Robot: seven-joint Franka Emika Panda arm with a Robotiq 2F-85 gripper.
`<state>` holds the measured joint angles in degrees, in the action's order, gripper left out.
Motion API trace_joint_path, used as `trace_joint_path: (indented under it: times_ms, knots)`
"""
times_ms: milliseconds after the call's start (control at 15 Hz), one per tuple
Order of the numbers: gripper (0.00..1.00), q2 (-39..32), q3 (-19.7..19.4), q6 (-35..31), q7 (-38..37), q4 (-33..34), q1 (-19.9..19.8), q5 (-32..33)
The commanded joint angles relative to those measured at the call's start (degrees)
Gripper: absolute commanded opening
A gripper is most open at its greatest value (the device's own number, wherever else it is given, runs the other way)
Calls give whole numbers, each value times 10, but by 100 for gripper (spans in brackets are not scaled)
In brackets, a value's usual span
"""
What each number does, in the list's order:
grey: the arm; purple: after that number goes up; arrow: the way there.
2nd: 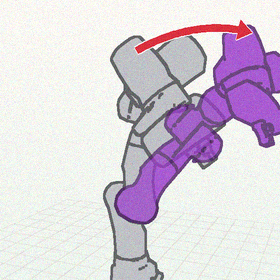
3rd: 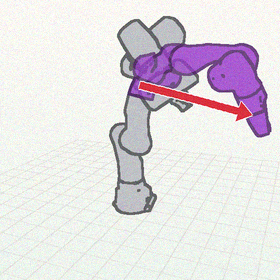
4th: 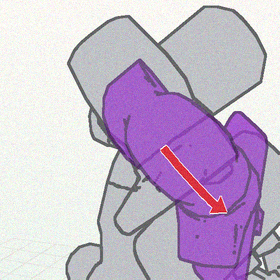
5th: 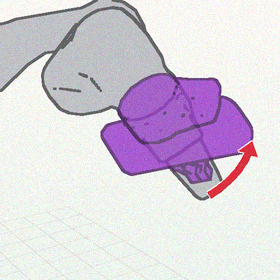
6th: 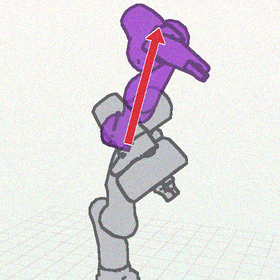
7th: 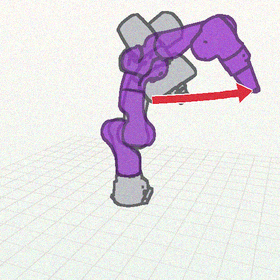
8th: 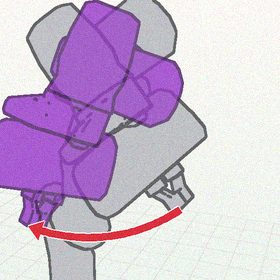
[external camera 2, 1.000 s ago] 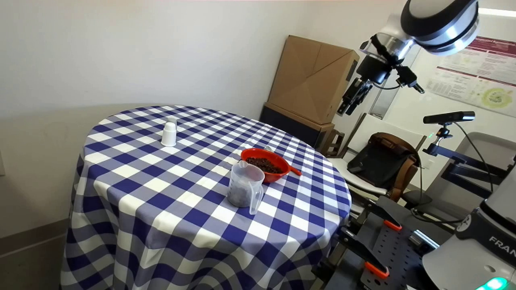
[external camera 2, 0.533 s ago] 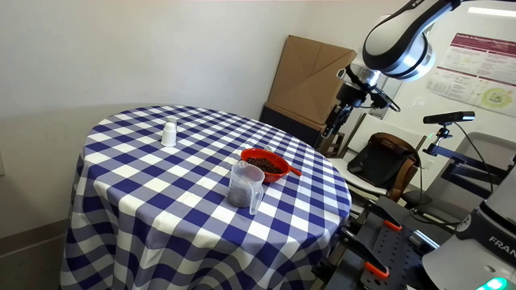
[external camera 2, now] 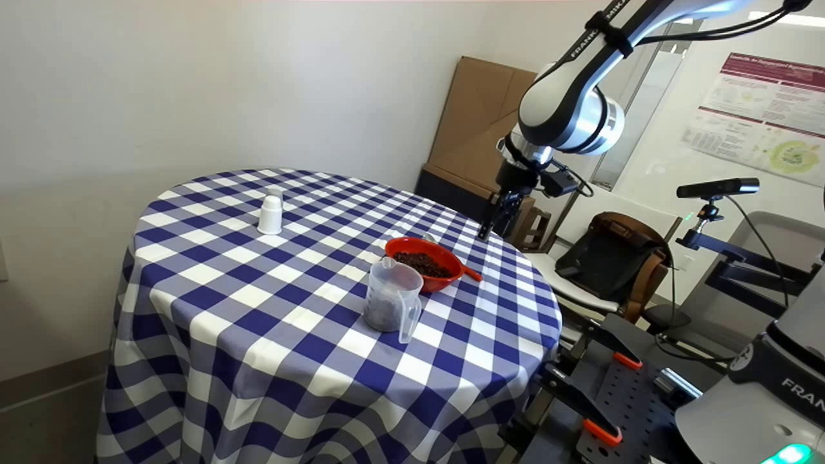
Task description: Put a spoonful of the things in the bowl into the jug
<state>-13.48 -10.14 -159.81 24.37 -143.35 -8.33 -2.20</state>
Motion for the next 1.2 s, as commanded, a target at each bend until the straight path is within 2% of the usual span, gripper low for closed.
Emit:
trace_joint_path:
  times_ms: [0, 333, 867, 933, 1000, 1133]
  knots:
    - [100, -72, 20, -10, -24, 56, -26, 13]
    - [100, -124, 12, -8, -60, 90, -30, 37]
    - [100, -160, 2, -7, -136, 97, -13, 75]
    - [96, -162, 2, -5, -142, 97, -12, 77]
    - [82, -164, 3, -5, -145, 96, -12, 79]
    - [69, -167, 3, -5, -151, 97, -11, 81]
